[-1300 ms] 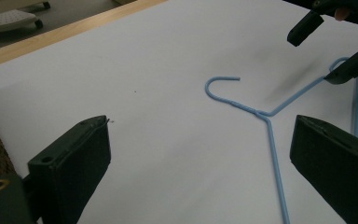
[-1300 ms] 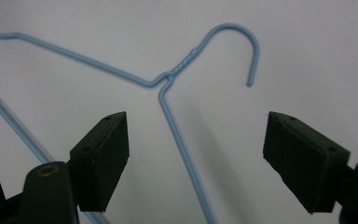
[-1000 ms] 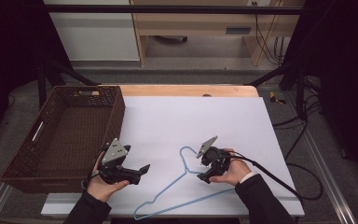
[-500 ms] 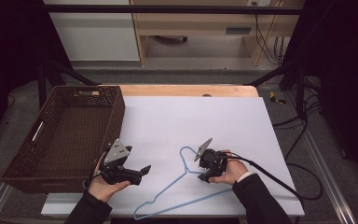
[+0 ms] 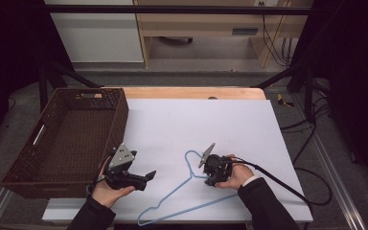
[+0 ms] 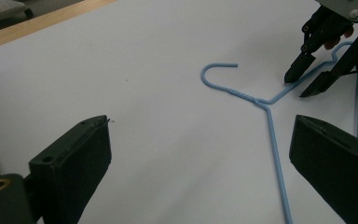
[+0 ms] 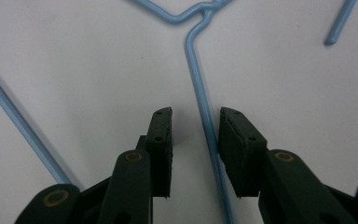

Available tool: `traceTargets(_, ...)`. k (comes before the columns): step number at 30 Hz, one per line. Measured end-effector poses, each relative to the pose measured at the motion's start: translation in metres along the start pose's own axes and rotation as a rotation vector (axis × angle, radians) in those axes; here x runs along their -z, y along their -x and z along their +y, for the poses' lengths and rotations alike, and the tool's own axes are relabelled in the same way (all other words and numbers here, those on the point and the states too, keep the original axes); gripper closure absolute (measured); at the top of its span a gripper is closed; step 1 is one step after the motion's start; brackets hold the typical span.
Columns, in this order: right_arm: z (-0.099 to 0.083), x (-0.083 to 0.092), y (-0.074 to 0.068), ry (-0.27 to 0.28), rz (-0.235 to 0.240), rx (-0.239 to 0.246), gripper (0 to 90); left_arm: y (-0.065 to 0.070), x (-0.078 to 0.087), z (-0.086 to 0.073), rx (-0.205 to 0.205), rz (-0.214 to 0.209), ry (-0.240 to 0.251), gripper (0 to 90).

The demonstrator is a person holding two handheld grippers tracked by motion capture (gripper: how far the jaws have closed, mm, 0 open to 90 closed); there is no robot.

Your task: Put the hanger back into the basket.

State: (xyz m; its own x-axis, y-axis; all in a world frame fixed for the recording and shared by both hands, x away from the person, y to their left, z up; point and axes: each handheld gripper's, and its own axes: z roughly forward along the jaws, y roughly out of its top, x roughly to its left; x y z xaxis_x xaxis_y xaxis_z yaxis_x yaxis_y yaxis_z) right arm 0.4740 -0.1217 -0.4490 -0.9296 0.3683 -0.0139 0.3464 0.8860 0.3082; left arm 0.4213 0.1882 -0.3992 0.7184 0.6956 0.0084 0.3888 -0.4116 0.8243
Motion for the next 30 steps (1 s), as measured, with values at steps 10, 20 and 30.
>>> traceTargets(10, 0.001, 0.0, 0.006, -0.008, 0.022, -0.021, 71.2, 0.0, -0.002, 0.0, -0.004, -0.002, -0.007, 5.0)
traceTargets(20, 0.001, -0.001, 0.008, -0.005, 0.023, 0.0, 77.6, 0.0, -0.005, -0.001, -0.005, -0.004, -0.016, 5.2)
traceTargets(30, 0.003, -0.001, 0.011, -0.021, 0.038, 0.049, 84.9, 0.002, -0.007, -0.002, -0.012, -0.007, -0.025, 5.2)
